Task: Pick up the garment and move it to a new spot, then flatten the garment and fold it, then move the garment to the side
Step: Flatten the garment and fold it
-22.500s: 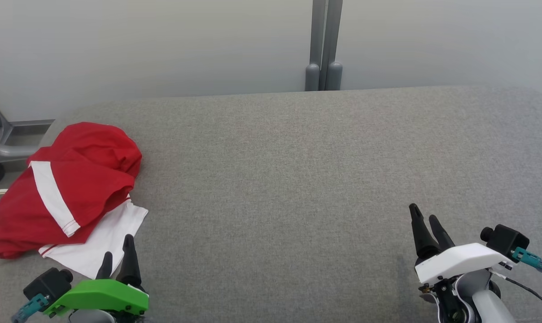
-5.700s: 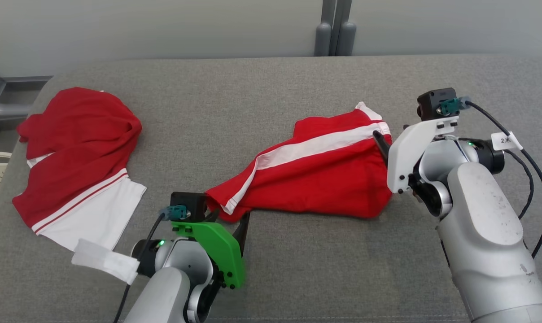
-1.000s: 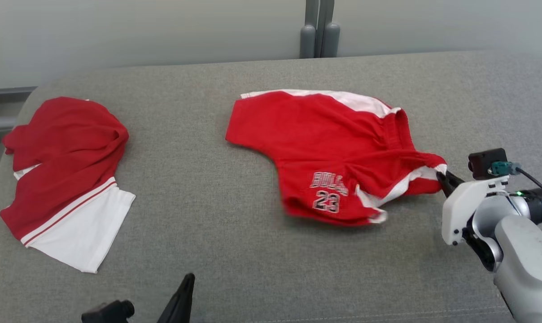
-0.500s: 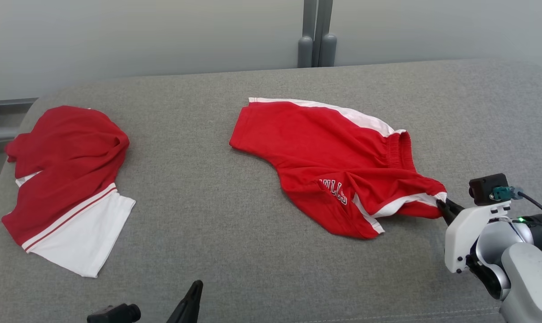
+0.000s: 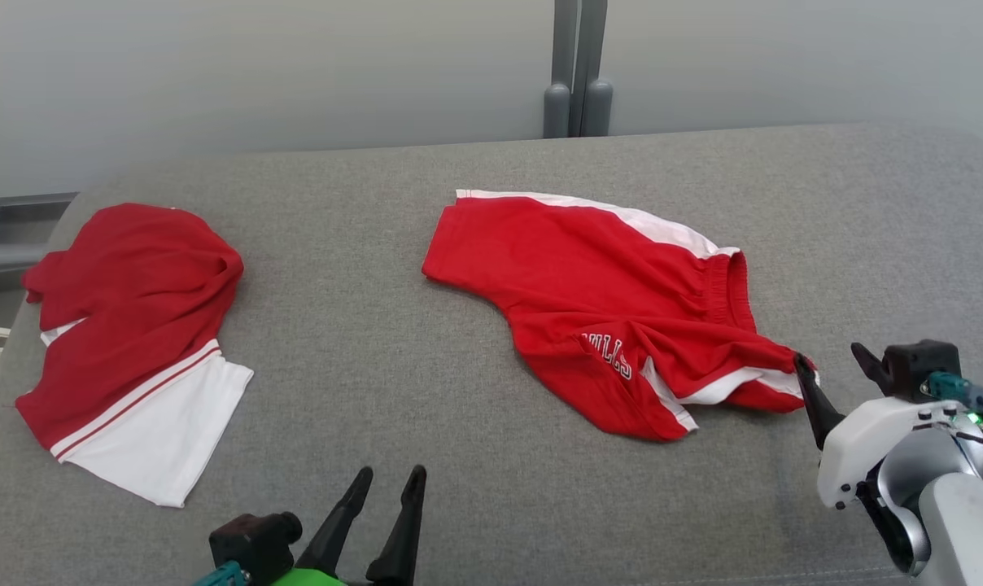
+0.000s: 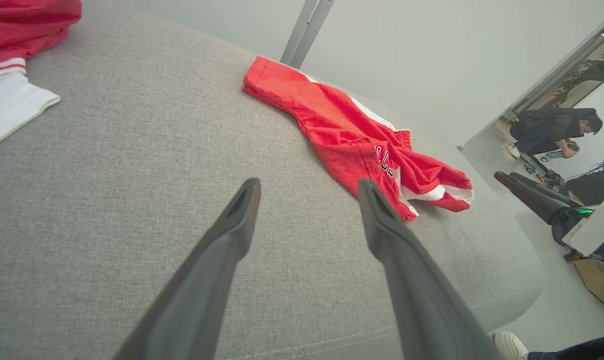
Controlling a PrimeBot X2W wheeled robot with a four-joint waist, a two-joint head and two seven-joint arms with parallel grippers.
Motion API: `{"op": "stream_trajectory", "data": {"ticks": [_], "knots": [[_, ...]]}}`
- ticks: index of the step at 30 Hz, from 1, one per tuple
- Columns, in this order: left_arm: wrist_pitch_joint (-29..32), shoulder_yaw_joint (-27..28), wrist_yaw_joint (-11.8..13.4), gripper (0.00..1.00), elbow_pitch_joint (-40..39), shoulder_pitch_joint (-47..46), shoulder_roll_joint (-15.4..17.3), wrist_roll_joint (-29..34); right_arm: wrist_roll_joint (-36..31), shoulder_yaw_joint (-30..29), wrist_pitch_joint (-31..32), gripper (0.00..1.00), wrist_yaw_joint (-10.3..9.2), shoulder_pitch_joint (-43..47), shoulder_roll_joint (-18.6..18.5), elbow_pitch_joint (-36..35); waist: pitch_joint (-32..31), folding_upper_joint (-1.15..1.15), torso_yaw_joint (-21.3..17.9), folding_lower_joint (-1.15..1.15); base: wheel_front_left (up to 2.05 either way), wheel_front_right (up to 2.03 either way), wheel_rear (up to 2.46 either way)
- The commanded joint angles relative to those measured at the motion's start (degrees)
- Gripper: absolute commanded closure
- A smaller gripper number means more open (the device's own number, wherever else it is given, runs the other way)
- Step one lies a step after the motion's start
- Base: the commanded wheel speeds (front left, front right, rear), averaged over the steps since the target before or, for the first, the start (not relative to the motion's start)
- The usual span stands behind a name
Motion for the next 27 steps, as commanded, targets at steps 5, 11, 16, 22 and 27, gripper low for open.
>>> {"op": "stream_trajectory", "data": {"ticks": [5,11,16,22,27], "knots": [[-3.1,-1.9,-1.7,0.00,2.8,-3.6,-1.7,3.2,-3.6,-4.9,-6.9,0.00,-0.07,5.0,5.6,-5.0,-1.4,0.00,0.1,0.00,0.00,0.00,0.00],[-7.3,-1.9,-0.4,0.00,6.9,-5.1,-3.8,6.5,-6.7,-9.4,-14.7,0.00,-0.06,10.6,11.3,-10.9,-3.0,0.00,-0.2,0.00,0.00,0.00,0.00],[-9.4,1.0,2.0,0.00,9.2,-3.4,-4.1,9.0,-6.1,-10.2,-18.1,0.00,-0.06,14.4,12.4,-13.2,-4.5,0.00,0.1,0.00,0.00,0.00,0.00],[-9.8,6.7,4.7,0.00,9.0,-1.1,-3.1,13.6,-4.3,-8.1,-19.8,0.00,-0.06,17.2,12.4,-12.2,-6.2,0.00,1.0,0.00,0.00,0.00,0.00],[-9.7,11.7,3.6,0.00,8.2,1.8,-2.1,17.7,-4.9,-5.3,-19.6,0.00,-0.07,18.1,12.4,-11.1,-7.0,0.00,1.5,0.00,0.00,0.00,0.00]]}}
